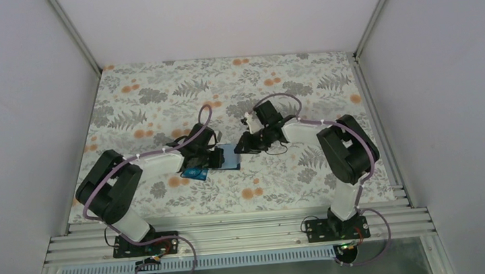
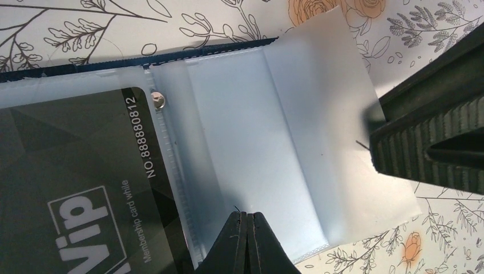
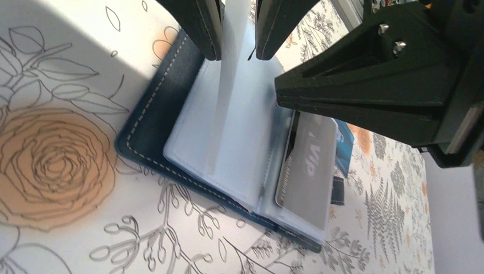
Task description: Put the credit cards into the card holder
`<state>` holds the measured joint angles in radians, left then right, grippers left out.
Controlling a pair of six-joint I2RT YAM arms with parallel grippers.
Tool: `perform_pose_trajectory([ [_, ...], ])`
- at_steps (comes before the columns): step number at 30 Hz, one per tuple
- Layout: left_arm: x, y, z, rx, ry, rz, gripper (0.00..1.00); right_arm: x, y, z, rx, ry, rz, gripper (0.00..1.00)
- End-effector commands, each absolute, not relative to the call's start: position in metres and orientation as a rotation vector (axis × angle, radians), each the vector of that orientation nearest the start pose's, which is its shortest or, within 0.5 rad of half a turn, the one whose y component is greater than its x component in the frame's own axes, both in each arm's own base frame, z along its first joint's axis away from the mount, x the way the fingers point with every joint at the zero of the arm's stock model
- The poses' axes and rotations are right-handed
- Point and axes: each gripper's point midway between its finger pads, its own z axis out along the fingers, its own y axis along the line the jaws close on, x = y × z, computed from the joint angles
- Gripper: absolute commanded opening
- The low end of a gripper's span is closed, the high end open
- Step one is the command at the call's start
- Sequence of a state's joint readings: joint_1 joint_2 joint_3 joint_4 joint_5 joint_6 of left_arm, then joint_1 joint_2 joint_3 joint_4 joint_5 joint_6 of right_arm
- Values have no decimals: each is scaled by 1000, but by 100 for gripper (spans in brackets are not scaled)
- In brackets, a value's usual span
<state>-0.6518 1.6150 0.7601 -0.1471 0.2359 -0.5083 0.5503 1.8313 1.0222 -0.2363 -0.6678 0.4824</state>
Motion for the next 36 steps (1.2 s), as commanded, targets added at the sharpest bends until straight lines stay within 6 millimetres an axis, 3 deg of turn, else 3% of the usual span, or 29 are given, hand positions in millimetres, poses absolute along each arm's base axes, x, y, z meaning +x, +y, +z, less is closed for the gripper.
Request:
perform_pose_trajectory([
  [1,270,-254,23,279,2690,-689,2,284,299,38,-316,2800,1201,18],
  [8,269,-253,21,277,2696,-686,2,275,307,33,-347,2807,1281,27],
  [14,271,-254,31,275,2678,-690,2,274,310,33,-367,2809,1288,14],
  [19,275,-253,48,273,2647,-680,2,273,311,31,-366,2821,1285,14],
  [22,275,-251,54,273,2638,-672,2,272,312,29,-366,2824,1304,5],
  [27,274,-242,69,249,2620,-641,2,271,321,48,-383,2787,1351,5],
  [36,272,-210,90,148,2600,-561,2,277,349,76,-410,2750,1429,5],
])
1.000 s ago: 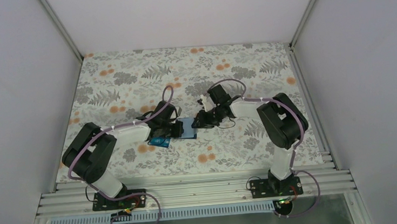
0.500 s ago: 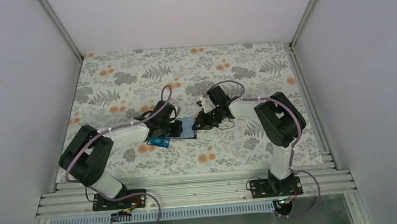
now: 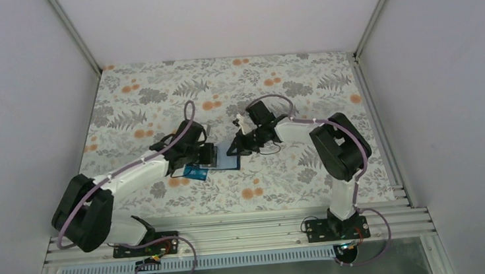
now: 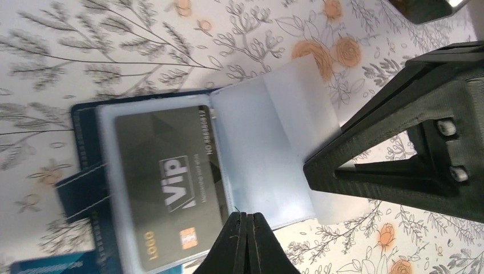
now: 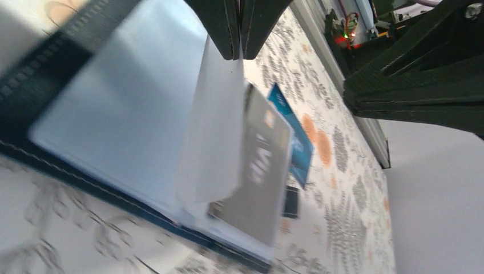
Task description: Put the credit cards into the card holder
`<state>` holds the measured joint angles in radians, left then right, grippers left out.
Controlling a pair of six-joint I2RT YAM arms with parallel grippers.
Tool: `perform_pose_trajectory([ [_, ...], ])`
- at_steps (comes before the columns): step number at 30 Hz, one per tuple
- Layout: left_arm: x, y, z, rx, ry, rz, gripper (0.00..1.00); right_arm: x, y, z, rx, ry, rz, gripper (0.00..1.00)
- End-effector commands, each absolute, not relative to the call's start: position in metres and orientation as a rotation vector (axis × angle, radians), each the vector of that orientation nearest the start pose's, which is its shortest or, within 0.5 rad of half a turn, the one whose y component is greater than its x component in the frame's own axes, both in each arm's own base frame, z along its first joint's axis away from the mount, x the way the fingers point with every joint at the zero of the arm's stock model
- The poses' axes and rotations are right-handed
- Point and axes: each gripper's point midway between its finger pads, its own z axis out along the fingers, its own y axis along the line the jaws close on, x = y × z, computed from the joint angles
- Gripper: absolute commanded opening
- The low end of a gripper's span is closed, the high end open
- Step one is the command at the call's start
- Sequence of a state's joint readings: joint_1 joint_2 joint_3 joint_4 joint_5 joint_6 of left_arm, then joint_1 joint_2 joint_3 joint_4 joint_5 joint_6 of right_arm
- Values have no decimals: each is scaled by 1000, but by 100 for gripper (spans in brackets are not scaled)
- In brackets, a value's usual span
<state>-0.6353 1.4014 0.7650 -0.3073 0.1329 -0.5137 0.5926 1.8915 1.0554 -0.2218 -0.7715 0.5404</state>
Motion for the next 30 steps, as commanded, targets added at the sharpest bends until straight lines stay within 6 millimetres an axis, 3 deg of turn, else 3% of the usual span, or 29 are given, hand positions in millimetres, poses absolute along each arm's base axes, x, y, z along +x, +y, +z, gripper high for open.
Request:
perform_pose_trajectory([
  [1,271,-206,91,138,2599,-558,2,278,353,78,-415,2748,1431,5],
  [13,270,-170,101,84,2566,-518,2,289,411,71,-457,2793,1500,6],
  [20,267,-163,113,76,2538,-534,2,287,446,61,-507,2825,1555,17],
  [23,266,-163,115,70,2536,-545,2,285,455,58,-529,2833,1584,30],
  [30,264,-156,106,-14,2573,-517,3,285,460,79,-640,2764,1626,45],
])
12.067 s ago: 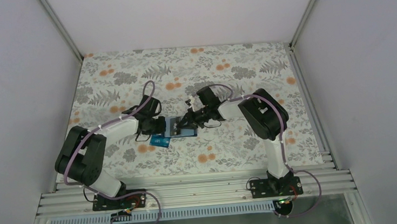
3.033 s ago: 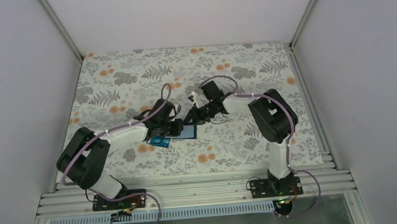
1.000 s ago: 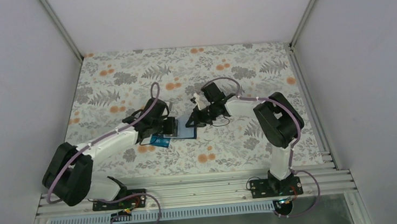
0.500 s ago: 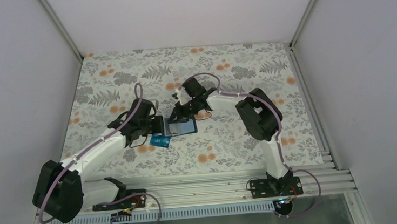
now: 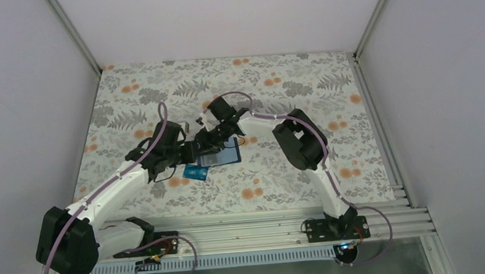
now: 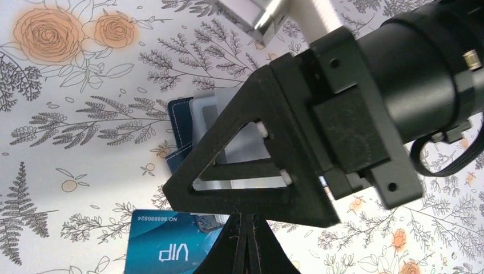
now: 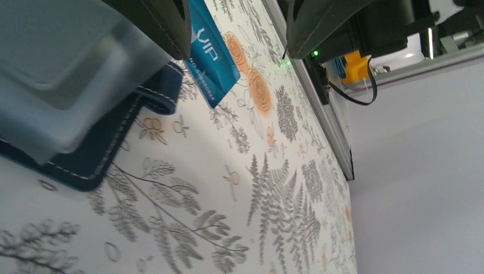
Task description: Put the credit cards into the card holder
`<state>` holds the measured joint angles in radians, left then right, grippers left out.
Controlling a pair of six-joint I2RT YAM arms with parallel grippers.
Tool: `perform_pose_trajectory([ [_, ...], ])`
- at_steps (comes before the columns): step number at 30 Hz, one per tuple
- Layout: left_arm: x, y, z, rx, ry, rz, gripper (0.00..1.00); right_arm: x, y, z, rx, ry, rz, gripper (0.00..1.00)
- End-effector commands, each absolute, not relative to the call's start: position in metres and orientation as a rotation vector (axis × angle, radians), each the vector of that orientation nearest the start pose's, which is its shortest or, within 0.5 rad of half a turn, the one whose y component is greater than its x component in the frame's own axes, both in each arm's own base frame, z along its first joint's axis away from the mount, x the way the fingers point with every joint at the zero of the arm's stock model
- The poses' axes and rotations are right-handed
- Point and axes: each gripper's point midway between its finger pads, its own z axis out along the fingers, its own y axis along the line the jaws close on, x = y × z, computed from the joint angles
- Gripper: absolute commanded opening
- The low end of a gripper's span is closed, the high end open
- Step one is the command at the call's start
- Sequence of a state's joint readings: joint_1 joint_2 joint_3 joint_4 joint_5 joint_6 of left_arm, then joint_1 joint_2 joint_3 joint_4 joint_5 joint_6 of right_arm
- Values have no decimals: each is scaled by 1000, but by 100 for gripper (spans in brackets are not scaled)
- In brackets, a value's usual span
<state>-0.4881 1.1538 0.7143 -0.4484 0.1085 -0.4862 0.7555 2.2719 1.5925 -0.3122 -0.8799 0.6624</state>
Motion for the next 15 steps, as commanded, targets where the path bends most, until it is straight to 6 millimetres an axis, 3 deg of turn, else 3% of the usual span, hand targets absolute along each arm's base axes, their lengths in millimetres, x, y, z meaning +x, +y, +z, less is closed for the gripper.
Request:
perform_pose_trajectory([
  [1,262,-153,101,-41,2586,-499,4,286,459,85,-660,2744,1618,47],
  [8,245,-130,59,-225,2687,-380,5,289,433,97,-728,2698,1420,54],
  [15,252,-130,38,-241,2704,-338,7,251,389,82,-702,2728,1345,54],
])
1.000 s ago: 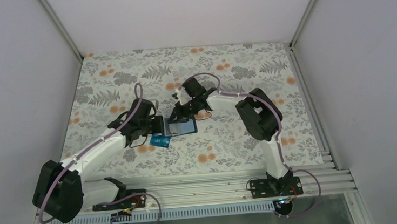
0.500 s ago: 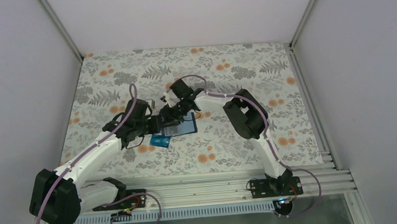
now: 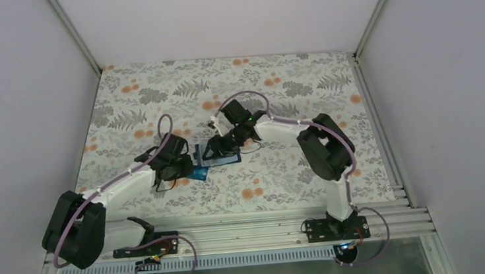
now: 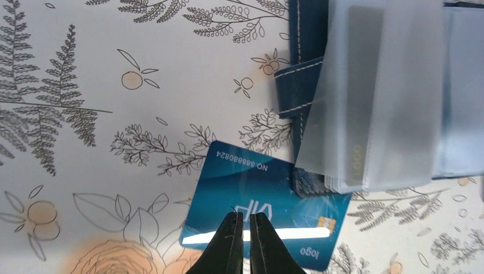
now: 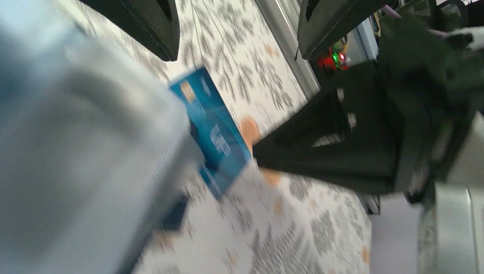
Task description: Put the credit cards into the card holder
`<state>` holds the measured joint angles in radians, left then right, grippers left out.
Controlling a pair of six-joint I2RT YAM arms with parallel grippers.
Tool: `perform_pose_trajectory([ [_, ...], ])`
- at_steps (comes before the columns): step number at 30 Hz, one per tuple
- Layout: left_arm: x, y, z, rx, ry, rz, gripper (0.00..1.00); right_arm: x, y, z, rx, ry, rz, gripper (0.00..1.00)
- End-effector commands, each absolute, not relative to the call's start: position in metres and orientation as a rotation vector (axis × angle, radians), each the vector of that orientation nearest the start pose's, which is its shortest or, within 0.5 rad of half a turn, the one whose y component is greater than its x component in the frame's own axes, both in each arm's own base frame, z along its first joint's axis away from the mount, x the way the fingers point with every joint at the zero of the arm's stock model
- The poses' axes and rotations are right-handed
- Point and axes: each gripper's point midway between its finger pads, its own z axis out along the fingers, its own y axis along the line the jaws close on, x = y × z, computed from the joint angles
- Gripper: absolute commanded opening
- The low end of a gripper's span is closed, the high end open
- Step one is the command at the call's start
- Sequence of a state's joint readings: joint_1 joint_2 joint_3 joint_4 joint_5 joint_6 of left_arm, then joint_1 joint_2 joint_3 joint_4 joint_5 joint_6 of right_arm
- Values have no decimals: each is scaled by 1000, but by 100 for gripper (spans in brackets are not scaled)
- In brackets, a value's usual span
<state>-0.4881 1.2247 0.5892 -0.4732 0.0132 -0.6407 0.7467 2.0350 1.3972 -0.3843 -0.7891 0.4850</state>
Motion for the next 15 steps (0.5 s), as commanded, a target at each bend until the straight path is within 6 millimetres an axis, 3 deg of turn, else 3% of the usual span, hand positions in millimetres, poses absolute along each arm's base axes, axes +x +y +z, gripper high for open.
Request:
perform_pose_trajectory([
  [1,255,-131,36,-231,2707,-328,7,247,384,80,-697,2729,1337,54],
  [9,275,-134,19,-192,2721,-255,8,225,353,77,-673,2734,1256,54],
  [15,289,-131,28,-197,2683,-199,10,216,344,73,-669,2741,1246,53],
])
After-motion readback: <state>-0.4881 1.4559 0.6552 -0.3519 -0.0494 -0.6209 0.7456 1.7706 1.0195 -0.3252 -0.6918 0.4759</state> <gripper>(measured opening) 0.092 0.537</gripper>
